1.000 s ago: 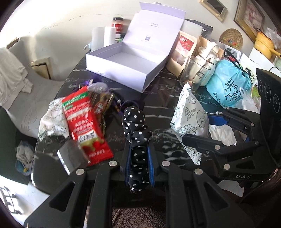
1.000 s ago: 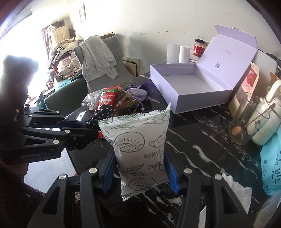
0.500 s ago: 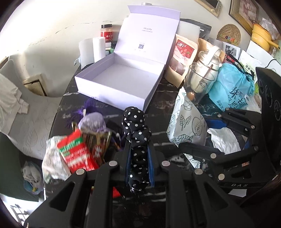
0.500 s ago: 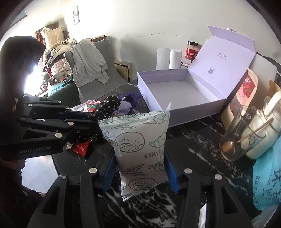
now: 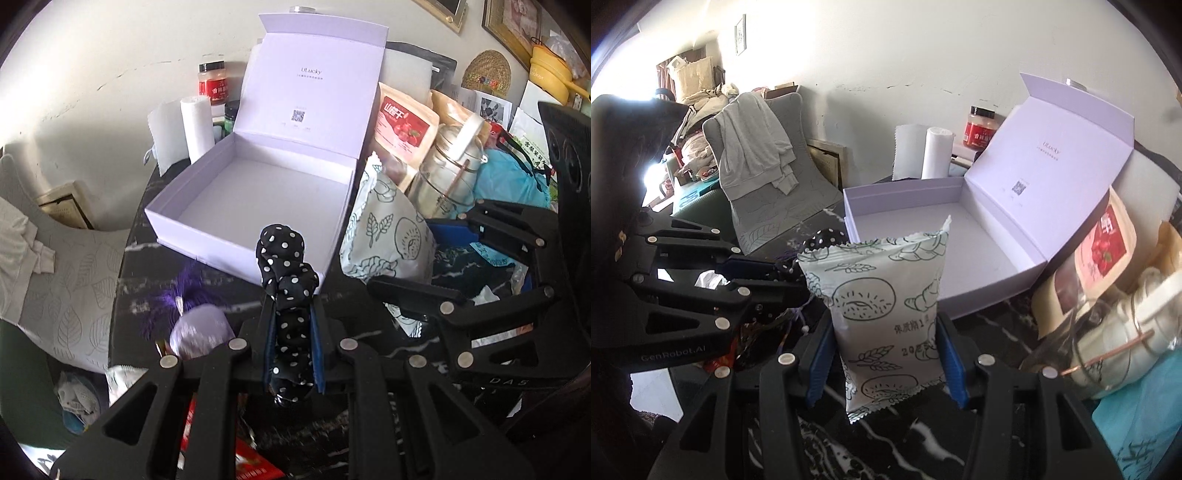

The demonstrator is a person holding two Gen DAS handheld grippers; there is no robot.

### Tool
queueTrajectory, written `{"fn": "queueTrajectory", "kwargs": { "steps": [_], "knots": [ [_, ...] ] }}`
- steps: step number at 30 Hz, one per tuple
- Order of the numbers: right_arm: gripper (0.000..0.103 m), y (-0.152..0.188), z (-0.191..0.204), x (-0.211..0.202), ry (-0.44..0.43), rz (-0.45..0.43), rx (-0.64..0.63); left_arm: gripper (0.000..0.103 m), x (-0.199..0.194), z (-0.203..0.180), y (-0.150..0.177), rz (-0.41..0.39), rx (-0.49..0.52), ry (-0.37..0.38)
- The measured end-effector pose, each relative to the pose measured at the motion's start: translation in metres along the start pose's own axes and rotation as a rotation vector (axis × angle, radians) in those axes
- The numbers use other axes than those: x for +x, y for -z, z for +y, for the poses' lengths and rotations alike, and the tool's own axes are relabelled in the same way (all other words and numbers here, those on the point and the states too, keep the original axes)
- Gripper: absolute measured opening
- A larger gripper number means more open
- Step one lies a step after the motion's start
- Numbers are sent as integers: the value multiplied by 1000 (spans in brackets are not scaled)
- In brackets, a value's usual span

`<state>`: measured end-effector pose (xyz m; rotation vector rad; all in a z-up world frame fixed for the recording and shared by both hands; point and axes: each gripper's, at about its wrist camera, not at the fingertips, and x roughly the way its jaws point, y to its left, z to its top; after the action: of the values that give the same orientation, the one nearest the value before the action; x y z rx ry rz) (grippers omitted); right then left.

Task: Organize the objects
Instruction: 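Carry the scrunchie and white packet with both grippers over the open white box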

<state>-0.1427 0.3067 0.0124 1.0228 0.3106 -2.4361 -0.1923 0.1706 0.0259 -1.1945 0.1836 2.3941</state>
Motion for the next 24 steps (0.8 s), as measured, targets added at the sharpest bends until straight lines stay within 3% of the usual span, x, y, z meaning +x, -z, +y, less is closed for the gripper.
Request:
{"fn": "queueTrajectory", "kwargs": {
  "steps": [24],
  "knots": [
    [53, -83, -48, 41, 46, -57, 12, 15, 58, 31, -111, 2, 133, -54]
  ]
}}
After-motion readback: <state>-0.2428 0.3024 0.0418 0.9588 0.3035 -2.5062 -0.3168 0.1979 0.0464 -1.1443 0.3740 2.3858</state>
